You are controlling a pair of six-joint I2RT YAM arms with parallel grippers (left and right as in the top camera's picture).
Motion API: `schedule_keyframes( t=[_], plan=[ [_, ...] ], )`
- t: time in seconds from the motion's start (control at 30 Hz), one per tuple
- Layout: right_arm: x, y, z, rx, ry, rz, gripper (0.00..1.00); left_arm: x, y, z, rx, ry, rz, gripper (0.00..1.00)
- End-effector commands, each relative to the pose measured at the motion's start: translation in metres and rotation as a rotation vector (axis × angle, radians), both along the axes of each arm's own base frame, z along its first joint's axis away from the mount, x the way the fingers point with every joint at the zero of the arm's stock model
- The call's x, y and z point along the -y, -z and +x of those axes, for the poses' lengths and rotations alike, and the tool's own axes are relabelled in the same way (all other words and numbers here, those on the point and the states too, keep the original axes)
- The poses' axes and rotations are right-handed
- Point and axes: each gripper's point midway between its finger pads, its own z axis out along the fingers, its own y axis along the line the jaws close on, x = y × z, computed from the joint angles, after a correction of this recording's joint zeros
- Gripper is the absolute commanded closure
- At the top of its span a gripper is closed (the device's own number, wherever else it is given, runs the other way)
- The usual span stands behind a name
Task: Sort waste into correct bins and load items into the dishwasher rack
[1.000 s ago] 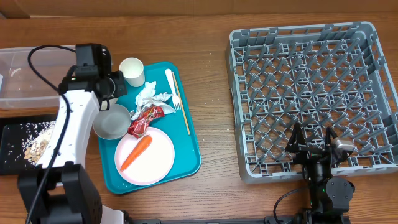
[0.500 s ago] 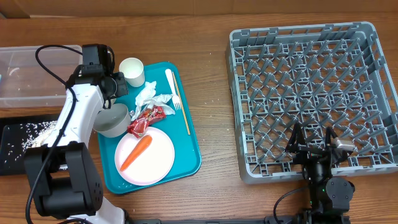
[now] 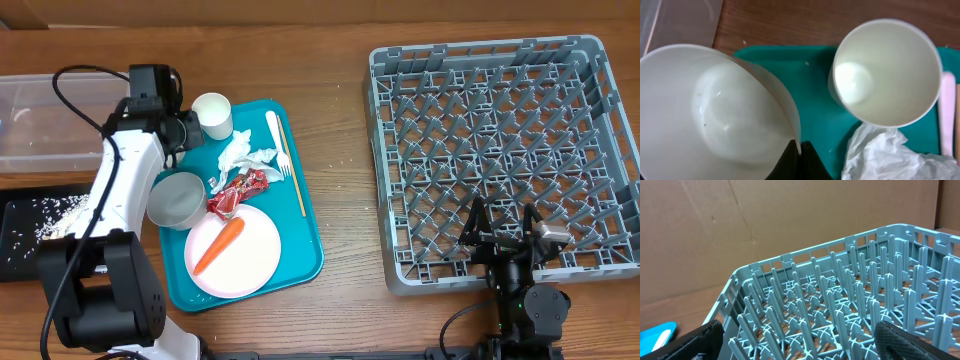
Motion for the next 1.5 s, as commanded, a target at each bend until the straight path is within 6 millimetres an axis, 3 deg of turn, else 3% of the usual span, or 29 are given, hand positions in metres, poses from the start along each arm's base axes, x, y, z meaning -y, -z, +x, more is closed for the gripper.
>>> schedule_keyframes(
  t=[0.0, 0.2, 0.43, 0.57, 0.73, 0.87, 1.17, 1.23, 1.27, 1.3, 1.33, 1.37, 1.47],
  plan=[
    [0.000, 0.002, 0.000, 0.005, 0.005, -0.002, 0.00, 0.001, -0.015, 0.012, 0.044, 0.022, 0.021, 0.96],
    [0.000, 0.002, 0.000, 0.005, 0.005, -0.002, 0.00, 0.002, -0.007, 0.009, 0.014, 0.023, 0.017, 0.95],
    [0.000, 0.002, 0.000, 0.005, 0.005, -0.002, 0.00, 0.006, 0.020, 0.007, -0.050, 0.035, -0.009, 0.96],
    [0.000, 0.002, 0.000, 0.005, 0.005, -0.002, 0.00, 0.006, 0.021, 0.008, -0.050, 0.038, -0.008, 0.95],
    [0.000, 0.002, 0.000, 0.005, 0.005, -0.002, 0.00, 0.006, 0.021, 0.009, -0.048, 0.041, -0.005, 0.87],
    [0.000, 0.002, 0.000, 0.005, 0.005, -0.002, 0.00, 0.006, 0.015, 0.008, -0.053, 0.045, -0.004, 0.64],
    [0.000, 0.002, 0.000, 0.005, 0.005, -0.002, 0.00, 0.007, -0.037, 0.008, -0.074, 0.028, -0.017, 0.60],
    [0.000, 0.002, 0.000, 0.005, 0.005, -0.002, 0.00, 0.008, -0.051, 0.006, -0.081, 0.018, -0.033, 0.53],
    [0.000, 0.002, 0.000, 0.005, 0.005, -0.002, 0.00, 0.010, -0.059, 0.003, -0.089, 0.014, -0.045, 0.44],
    [0.000, 0.002, 0.000, 0.005, 0.005, -0.002, 0.00, 0.013, -0.067, 0.001, -0.096, 0.018, -0.062, 0.28],
    [0.000, 0.002, 0.000, 0.005, 0.005, -0.002, 0.00, 0.017, -0.073, -0.003, -0.107, 0.028, -0.084, 0.04],
    [0.000, 0.002, 0.000, 0.005, 0.005, -0.002, 0.00, 0.023, -0.079, -0.009, -0.125, 0.041, -0.115, 0.00],
    [0.000, 0.002, 0.000, 0.005, 0.005, -0.002, 0.00, 0.038, -0.084, -0.028, -0.195, 0.062, -0.193, 0.00]
  ],
)
